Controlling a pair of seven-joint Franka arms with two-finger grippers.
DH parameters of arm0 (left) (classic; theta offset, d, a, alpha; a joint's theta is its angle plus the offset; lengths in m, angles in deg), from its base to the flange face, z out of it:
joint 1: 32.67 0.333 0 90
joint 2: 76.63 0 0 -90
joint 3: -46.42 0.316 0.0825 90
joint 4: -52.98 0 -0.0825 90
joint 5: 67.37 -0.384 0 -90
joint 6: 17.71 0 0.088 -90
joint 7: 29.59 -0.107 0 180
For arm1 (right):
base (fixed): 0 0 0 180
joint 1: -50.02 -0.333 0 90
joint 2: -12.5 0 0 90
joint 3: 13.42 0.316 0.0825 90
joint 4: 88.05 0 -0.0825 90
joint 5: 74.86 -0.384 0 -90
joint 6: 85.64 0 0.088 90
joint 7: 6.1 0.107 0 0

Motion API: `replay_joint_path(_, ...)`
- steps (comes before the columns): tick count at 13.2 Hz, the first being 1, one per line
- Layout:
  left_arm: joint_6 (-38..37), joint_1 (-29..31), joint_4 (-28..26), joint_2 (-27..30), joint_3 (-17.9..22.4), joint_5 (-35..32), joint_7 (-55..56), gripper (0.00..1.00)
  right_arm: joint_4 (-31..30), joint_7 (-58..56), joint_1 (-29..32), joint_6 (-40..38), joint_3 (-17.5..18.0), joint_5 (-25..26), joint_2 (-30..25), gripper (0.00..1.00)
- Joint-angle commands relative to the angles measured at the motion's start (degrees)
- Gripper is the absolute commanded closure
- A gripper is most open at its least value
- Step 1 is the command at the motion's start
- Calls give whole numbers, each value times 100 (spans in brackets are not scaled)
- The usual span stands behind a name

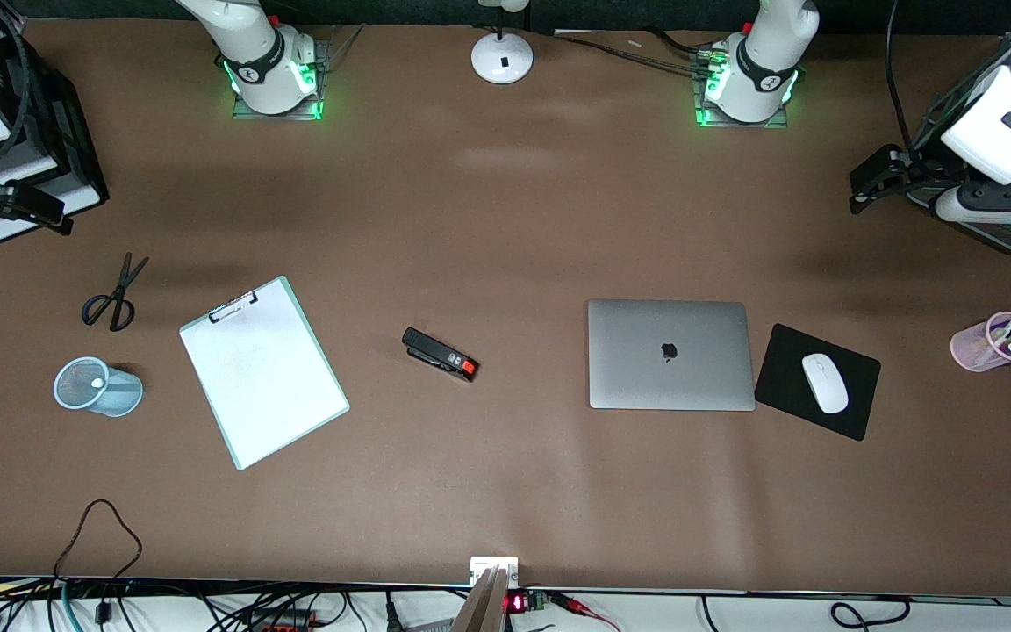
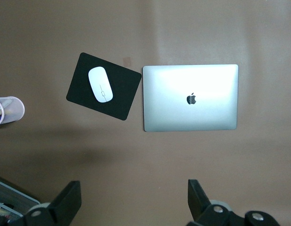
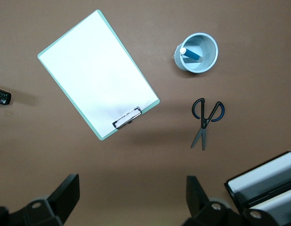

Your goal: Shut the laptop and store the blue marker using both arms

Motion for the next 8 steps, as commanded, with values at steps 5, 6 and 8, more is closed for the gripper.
replay_joint_path(5, -36, 37, -63, 137, 16, 115, -128, 0, -17, 121, 74, -56, 100, 30, -98, 0)
replay_joint_path(6, -36, 37, -63, 137, 16, 115, -137, 0, -8, 121, 74, -64, 100, 21, -98, 0)
replay_joint_path(8, -80, 37, -55, 146, 16, 115, -137, 0, 1, 112, 74, -117, 100, 30, -107, 0)
